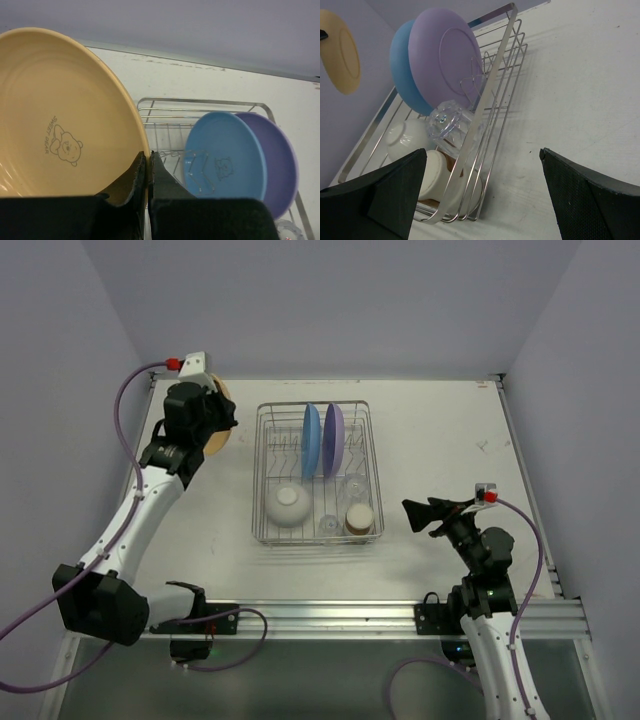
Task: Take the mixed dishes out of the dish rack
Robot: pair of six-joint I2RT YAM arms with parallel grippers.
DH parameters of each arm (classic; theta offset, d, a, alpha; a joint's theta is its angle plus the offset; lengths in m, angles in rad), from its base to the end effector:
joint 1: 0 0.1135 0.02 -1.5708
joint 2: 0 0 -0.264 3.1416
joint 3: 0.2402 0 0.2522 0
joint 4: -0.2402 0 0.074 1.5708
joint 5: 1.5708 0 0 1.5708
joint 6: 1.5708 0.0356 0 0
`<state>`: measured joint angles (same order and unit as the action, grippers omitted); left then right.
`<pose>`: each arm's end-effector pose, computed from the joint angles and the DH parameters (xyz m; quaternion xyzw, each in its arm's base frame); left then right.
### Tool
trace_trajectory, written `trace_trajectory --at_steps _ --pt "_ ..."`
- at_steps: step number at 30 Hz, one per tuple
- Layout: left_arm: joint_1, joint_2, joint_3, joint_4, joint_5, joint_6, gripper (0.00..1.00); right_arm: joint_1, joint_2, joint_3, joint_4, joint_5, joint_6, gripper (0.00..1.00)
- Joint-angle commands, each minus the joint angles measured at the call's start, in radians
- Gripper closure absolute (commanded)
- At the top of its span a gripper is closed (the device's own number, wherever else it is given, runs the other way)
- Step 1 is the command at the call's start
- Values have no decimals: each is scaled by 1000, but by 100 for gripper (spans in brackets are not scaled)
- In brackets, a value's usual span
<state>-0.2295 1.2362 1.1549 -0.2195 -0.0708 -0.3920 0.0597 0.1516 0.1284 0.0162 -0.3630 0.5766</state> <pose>0.2800 -0.0628 0.3703 -0.0862 0.8002 -0.1541 0.5731 0.1116 0.0193 0.2069 0.0554 0.7072 0.3385 0.6182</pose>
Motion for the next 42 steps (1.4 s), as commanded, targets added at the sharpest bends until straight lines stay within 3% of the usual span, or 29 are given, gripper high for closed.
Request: trace_trajectory --at_steps 1,17,22,29,42 --pt "7 37 49 -7 -109 73 100 -1 14 2 39 -25 0 1" --pt "7 281 123 -98 -264 168 100 -1 12 1 41 -25 5 1" --pt "7 330 115 -89 -288 156 100 -1 12 0 42 -25 6 1" --pt "7 401 134 -118 -457 124 100 0 17 0 45 -27 6 1" --pt "7 523 129 -116 -509 113 100 -1 20 -1 47 -31 6 1"
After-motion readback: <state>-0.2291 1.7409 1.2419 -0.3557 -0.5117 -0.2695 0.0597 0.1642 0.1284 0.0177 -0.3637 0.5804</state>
